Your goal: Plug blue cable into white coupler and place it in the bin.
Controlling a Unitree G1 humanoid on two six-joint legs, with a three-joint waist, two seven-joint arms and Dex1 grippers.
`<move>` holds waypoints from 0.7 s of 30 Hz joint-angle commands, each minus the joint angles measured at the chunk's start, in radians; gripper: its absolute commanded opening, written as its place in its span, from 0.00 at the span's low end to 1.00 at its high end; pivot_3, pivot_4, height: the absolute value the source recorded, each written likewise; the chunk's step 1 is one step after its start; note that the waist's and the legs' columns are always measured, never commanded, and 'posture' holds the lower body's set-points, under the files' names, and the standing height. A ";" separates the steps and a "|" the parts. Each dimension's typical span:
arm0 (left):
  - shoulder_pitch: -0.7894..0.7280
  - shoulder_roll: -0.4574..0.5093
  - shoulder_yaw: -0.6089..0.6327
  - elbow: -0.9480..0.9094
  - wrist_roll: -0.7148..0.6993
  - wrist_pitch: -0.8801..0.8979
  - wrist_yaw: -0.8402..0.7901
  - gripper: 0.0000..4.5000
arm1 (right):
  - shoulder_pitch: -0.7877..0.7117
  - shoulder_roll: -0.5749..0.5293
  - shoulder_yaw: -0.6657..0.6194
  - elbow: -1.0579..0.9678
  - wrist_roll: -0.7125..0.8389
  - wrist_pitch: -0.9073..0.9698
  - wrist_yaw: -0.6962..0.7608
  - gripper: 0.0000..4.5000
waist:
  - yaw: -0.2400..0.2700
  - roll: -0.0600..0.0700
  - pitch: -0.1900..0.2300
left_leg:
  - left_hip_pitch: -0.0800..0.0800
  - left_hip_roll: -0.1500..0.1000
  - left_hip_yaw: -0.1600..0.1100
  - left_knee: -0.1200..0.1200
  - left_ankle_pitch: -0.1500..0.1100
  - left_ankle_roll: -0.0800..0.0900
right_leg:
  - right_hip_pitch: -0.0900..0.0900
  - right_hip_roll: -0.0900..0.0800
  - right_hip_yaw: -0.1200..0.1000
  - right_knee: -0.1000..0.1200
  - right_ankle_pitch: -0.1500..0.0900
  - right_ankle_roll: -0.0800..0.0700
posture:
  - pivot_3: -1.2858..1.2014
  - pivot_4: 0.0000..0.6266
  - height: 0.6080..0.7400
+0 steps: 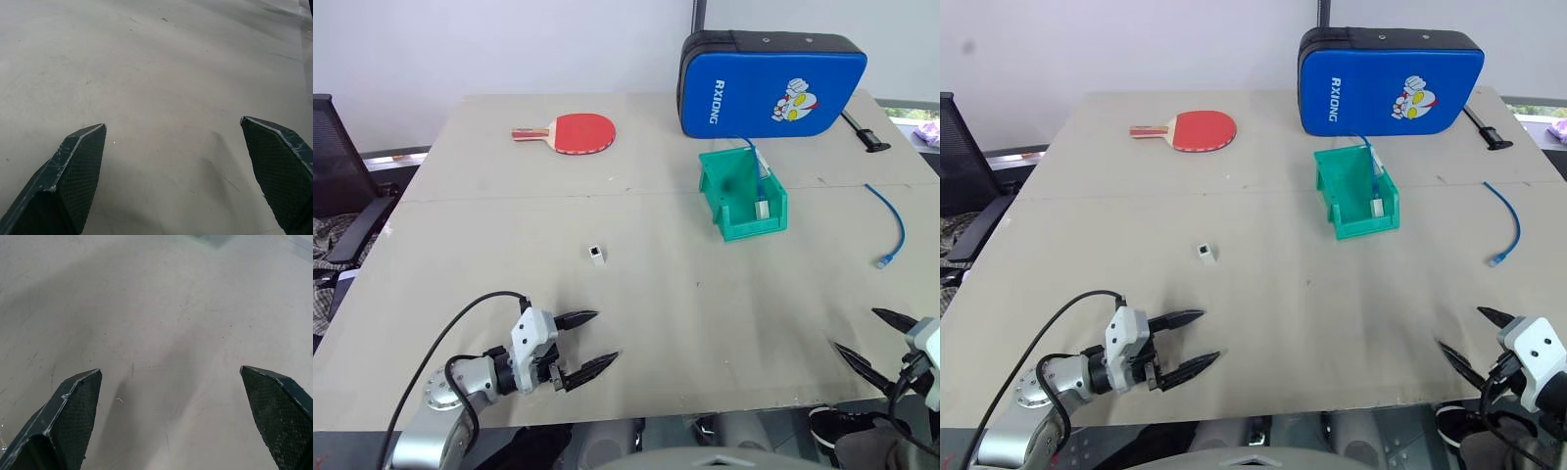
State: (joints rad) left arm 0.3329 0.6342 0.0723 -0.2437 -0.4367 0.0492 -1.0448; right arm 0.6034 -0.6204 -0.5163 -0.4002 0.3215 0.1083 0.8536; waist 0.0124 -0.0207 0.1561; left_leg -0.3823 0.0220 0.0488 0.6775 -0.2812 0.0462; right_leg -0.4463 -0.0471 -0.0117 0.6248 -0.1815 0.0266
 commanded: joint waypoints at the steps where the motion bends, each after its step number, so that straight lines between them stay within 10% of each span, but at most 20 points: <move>1: -0.006 -0.010 0.013 -0.017 -0.039 0.023 0.006 1.00 | -0.029 -0.035 -0.030 0.009 0.006 -0.012 0.007 0.99 | 0.000 0.000 0.000 | 0.000 0.000 0.000 0.000 0.000 0.000 | 0.000 0.000 0.000 0.000 0.000 0.000 | 0.52 0.24 0.93; 12: -0.227 0.033 -0.051 -0.324 -0.159 0.265 0.094 1.00 | -0.397 -0.449 0.078 0.359 -0.114 -0.055 0.186 0.99 | -0.003 0.000 0.001 | 0.001 -0.002 0.001 0.004 0.000 0.000 | 0.003 0.002 0.001 0.001 0.000 0.000 | 0.52 0.24 0.93; 18: -0.315 0.043 -0.114 -0.365 -0.163 0.301 0.087 1.00 | -0.823 -0.636 0.440 0.821 -0.393 -0.446 0.347 0.52 | -0.004 0.001 0.003 | 0.001 -0.003 0.003 0.003 0.000 0.001 | 0.001 0.004 0.004 0.001 0.000 0.000 | 0.52 0.24 0.93; 21: -0.337 0.041 -0.130 -0.388 -0.172 0.327 0.099 1.00 | -1.063 -0.613 0.609 1.059 -0.562 -0.629 0.363 0.52 | -0.006 0.001 0.004 | 0.002 -0.003 0.002 0.003 0.000 0.001 | 0.002 0.006 0.004 0.000 0.000 0.000 | 0.52 0.24 0.93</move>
State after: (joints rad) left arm -0.0013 0.6719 -0.0606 -0.5841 -0.5925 0.3713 -0.9508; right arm -0.4389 -1.2296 0.0681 0.6048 -0.1867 -0.4521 1.2065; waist 0.0063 -0.0198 0.1606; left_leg -0.3809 0.0191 0.0518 0.6800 -0.2808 0.0468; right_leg -0.4449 -0.0408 -0.0066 0.6253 -0.1812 0.0262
